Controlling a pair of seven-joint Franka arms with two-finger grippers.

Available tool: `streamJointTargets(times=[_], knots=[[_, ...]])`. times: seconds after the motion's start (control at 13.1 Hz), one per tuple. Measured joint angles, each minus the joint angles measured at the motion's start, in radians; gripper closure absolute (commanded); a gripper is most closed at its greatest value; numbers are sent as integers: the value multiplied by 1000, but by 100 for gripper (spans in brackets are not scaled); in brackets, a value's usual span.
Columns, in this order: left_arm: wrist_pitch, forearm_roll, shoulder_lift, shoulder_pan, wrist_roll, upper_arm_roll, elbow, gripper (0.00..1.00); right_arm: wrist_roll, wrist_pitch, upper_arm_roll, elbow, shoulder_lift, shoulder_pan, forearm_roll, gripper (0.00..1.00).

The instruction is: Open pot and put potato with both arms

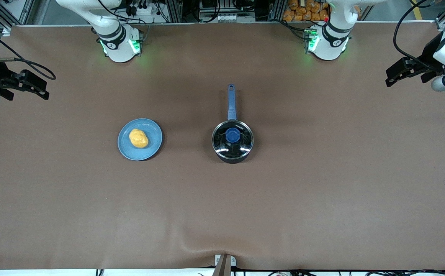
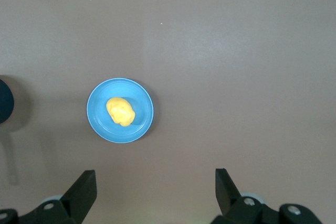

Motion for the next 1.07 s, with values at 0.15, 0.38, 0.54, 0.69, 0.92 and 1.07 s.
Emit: streamJointTargets(times=[0.15, 0.38, 0.54, 0.69, 0.92, 1.07], knots=[[0, 1, 0, 3, 0, 1, 6, 0, 0, 0, 0, 0, 0, 0, 0, 0], [-1, 1, 0, 7, 0, 3, 16, 0, 0, 0, 0, 0, 0, 0, 1, 0], [-3, 2, 0, 7, 0, 3, 19, 0, 0, 0, 1, 0, 0, 1, 1, 0], [-16, 2, 0, 7, 1, 3, 19, 0, 0, 0, 1, 0, 0, 1, 2, 0], [-24, 2, 0, 7, 3, 3, 19, 0, 0, -1, 1, 0, 0, 1, 2, 0], [-24, 2, 0, 7, 5, 3, 19, 0, 0, -1, 1, 0, 0, 1, 2, 0]])
